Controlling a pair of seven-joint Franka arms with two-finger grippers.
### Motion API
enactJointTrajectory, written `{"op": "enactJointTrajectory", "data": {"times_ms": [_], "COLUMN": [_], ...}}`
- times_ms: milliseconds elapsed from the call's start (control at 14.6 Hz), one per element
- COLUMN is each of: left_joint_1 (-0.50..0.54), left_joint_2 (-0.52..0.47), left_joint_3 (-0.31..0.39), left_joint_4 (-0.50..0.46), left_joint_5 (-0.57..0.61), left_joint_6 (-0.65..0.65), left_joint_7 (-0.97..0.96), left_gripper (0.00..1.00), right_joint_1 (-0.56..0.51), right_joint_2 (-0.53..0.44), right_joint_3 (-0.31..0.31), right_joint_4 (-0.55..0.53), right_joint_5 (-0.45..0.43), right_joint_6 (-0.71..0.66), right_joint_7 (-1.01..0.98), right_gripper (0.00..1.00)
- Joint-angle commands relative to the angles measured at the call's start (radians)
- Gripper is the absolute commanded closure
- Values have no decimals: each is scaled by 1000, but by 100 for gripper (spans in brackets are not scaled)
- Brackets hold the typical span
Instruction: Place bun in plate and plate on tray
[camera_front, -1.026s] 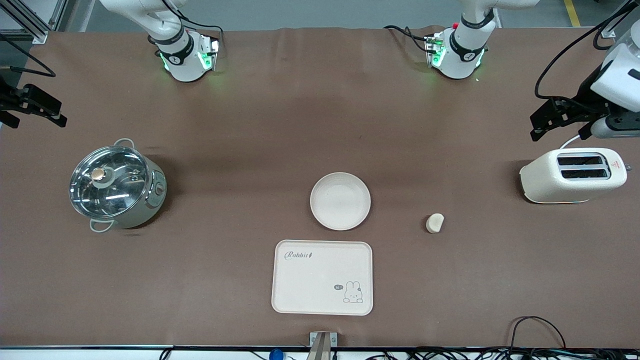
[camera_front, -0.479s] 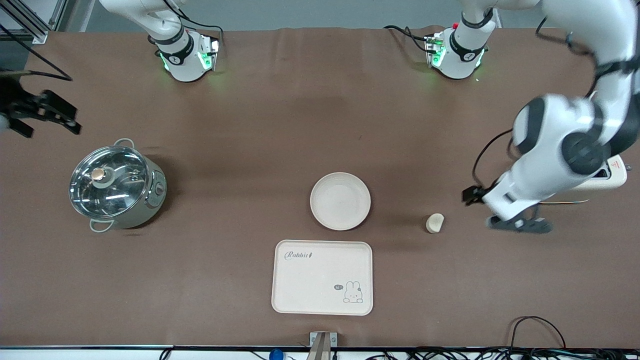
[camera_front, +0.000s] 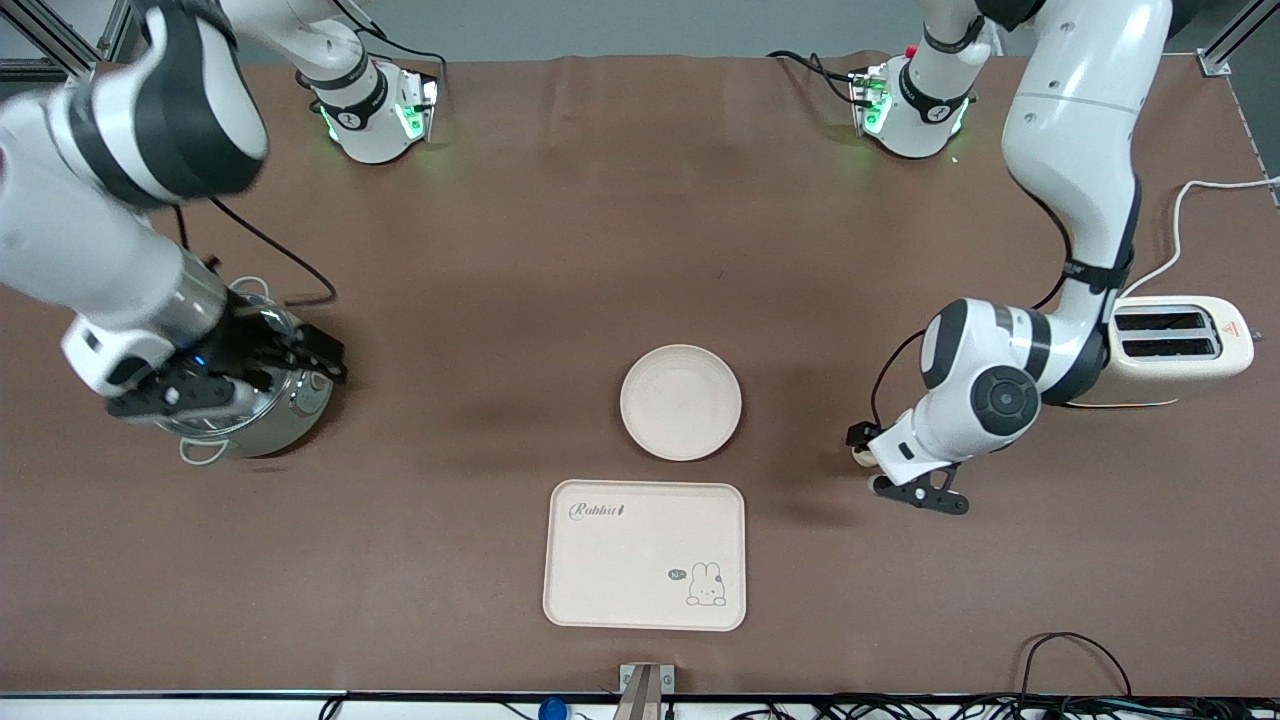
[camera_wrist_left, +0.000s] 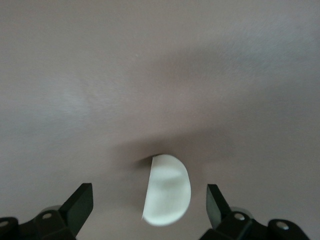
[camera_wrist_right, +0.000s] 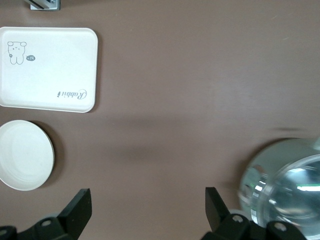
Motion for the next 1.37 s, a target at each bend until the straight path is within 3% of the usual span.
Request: {"op": "enactJointTrajectory", "data": {"times_ms": [0,68,205,342,684,957,1299], "left_joint_1": [3,13,18,19,10,-17,-117], "left_joint_2": [25,21,16,14,-18,-5,76], "left_joint_3": [-11,-27,-38,-40,-95,-144,-169], "left_joint_4": [4,-9,-29,-33,48,112,126], "left_joint_5": [-14,-14,-15,-18,-67,-201,-337], "left_joint_6": [3,3,3,3,-57,-100,35], "left_joint_7": [23,23,23,23,-55,-369,-565], "left_gripper": [11,27,57,75,92,92,89], "right_joint_1": [40,63,144,231,409,462,480], "right_joint_2": [85,111,169,198,298,411,459], "right_joint_3": [-7,-7,-9,-7,-7,-7,-9], "right_joint_4": [17,11,6,-55,-95,-83,-68], "right_joint_5": [152,212,244,249,404,441,422], "right_joint_6": [20,43,98,253,516,665,688], "right_joint_7": [42,55,69,188,242,270,244], "right_gripper": [0,0,0,0,0,0,0]}}
